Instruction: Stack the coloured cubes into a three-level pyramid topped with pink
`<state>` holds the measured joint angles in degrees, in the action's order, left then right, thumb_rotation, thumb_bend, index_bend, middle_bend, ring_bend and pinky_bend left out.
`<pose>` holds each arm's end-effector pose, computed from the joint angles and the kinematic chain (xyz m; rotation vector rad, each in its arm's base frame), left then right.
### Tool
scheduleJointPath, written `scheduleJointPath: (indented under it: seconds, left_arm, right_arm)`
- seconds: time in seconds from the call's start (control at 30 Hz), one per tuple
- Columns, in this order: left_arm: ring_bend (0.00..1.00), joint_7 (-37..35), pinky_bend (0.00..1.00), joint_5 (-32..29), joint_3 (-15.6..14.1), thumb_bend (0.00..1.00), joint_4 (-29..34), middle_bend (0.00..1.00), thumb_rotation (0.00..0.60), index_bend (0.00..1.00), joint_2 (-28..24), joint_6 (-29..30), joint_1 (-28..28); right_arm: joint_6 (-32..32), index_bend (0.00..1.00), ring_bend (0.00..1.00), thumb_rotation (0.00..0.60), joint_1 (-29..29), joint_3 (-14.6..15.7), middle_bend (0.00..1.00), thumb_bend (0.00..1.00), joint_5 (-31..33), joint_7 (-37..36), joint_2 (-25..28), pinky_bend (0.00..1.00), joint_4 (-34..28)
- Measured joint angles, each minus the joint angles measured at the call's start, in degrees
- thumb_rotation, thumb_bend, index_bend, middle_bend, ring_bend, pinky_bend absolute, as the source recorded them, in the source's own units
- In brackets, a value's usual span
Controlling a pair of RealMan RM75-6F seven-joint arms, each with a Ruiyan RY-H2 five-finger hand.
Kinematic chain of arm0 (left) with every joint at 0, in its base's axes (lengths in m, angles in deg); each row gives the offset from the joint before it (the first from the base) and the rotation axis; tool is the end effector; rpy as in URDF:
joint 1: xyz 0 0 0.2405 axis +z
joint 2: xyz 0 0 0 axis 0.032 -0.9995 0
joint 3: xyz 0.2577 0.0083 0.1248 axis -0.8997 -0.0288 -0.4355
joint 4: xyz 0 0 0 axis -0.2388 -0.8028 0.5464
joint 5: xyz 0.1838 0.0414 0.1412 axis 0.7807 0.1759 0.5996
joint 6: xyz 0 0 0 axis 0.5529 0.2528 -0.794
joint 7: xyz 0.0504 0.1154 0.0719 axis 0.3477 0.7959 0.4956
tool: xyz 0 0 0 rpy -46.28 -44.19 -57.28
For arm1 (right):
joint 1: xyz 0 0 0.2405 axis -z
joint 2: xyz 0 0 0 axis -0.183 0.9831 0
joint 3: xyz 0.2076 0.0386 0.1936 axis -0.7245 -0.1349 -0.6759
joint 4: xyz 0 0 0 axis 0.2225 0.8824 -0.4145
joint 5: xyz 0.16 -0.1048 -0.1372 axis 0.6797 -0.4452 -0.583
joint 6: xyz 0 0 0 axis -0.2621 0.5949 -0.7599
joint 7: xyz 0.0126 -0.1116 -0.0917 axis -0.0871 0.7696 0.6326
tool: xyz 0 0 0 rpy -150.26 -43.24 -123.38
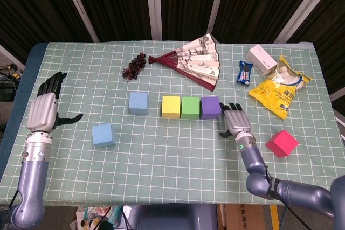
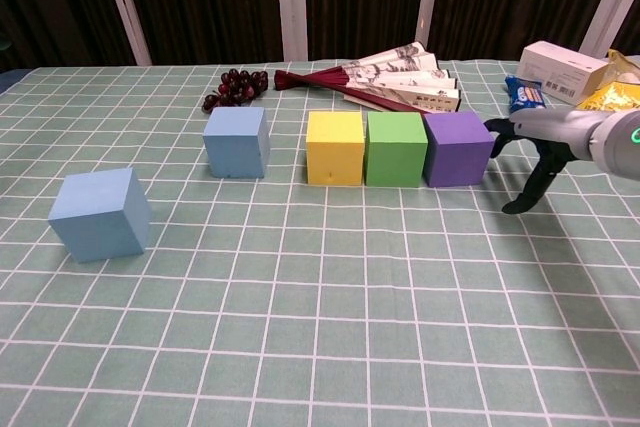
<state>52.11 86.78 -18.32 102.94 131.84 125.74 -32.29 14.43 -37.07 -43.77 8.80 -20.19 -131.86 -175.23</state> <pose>-0.1812 0.3253 0.1289 -1.2128 -1.1195 -1.0699 -0.2088 -0.3918 -0.0202 1.6328 -1.2254 0.5982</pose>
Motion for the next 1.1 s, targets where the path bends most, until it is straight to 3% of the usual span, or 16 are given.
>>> scheduleJointPath:
  seconds: [1.1]
  left_arm:
    - [0.0, 0.0, 0.0, -0.1, -0.2, 0.11, 0.1, 0.0, 0.6, 0.0, 0.2, -0.1, -0.1]
  right_arm:
    - [1.1, 0.0, 0.02, 0.6, -0.6, 0.2, 0.2, 0.24, -0.2, 0.2, -0.9, 0.0, -1.9]
